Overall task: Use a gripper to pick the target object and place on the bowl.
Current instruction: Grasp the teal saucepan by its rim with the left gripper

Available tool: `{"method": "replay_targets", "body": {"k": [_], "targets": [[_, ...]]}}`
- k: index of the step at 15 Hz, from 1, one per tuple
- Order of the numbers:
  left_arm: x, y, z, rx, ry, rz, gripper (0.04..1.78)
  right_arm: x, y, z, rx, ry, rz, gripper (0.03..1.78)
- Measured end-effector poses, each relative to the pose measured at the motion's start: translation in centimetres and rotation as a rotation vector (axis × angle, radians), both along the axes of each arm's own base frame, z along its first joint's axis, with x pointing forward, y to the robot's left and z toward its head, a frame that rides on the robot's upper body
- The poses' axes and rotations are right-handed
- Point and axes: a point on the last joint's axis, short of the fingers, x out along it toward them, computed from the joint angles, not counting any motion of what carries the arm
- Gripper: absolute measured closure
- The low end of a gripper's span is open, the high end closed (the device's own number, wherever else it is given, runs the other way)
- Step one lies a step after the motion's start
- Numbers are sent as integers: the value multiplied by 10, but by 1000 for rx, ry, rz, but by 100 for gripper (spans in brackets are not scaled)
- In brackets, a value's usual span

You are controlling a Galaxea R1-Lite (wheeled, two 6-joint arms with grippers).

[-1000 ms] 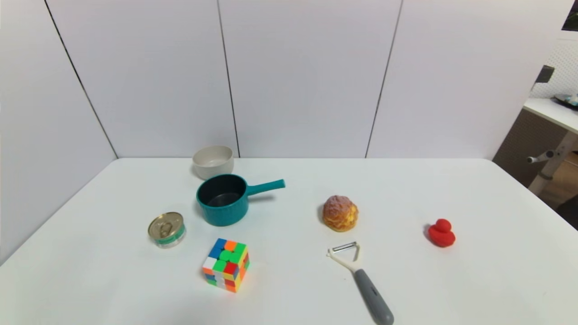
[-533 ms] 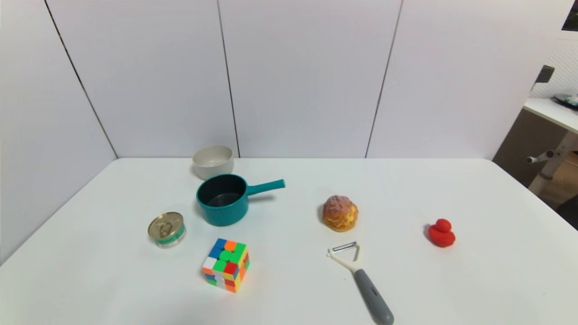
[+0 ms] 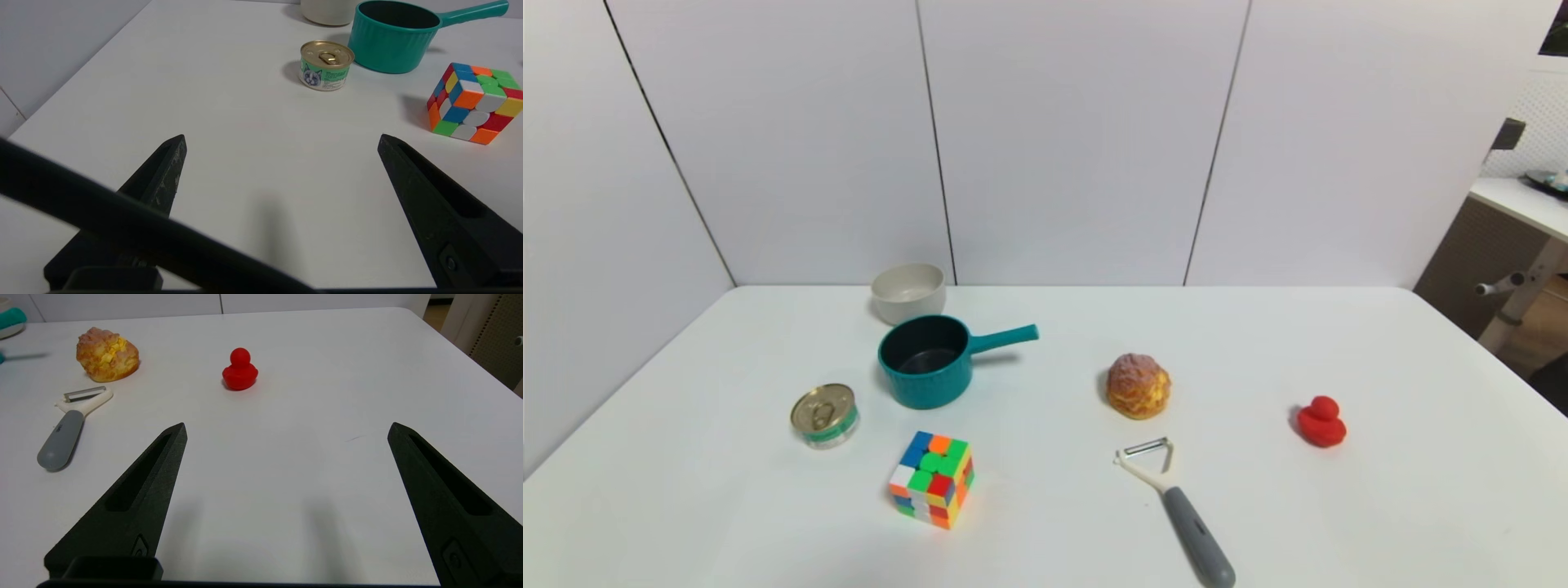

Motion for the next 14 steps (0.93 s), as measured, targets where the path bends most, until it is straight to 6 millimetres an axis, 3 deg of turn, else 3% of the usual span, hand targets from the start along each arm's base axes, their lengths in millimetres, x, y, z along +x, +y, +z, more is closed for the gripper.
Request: {"method": "replay_targets", "body": {"k": [3,6,10,14], "targets": [[13,0,40,26,30,-15,13,0,0,0,0,0,0,11],[40,-1,112,79,24,-52,13,0,0,0,0,0,0,11],[102,-8,211,130,24,-118,13,0,0,0,-1,0,0,11],[164,-20,271,161,105,-213,13,0,0,0,0,0,1,11]]}}
